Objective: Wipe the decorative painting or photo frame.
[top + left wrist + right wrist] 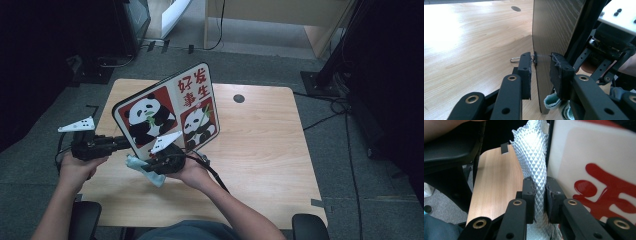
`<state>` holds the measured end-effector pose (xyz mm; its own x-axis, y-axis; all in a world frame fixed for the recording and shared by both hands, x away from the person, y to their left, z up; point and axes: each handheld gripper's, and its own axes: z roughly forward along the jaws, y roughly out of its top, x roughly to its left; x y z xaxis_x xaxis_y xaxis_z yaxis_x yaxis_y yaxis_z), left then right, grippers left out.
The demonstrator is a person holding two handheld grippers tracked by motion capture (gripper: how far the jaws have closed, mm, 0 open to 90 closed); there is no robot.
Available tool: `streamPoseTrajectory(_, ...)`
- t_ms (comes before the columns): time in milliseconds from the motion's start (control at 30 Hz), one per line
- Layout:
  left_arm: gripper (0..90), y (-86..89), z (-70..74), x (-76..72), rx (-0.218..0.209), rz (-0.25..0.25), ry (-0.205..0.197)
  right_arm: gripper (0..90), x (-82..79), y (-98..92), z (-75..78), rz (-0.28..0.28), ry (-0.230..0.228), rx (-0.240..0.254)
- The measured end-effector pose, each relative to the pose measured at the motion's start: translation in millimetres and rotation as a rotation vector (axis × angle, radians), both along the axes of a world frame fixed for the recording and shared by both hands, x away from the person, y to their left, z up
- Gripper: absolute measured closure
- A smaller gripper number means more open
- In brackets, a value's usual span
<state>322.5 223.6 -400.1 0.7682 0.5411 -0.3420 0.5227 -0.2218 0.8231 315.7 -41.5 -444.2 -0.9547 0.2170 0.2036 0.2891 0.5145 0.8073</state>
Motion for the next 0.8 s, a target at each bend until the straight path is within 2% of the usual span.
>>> streamPoseTrajectory(333, 70.2, 1.0, 0.2, 0.0, -0.001, 0.004, -0.006, 80.3, 1.2, 0.5, 11.8, -0.005, 0.000, -0.002)
streamPoseTrajectory(633, 69.3, 10.9, -0.3, 1.3, -0.013, 0.057, -0.008, 80.4, -0.4, 1.0, 19.3, -0.007, 0.013, -0.003)
streamPoseTrajectory(800, 69.4, 15.1, -1.6, 2.1, -0.006, 0.065, -0.006, 80.4, 0.2, 1.8, 26.3, -0.010, 0.018, -0.003)
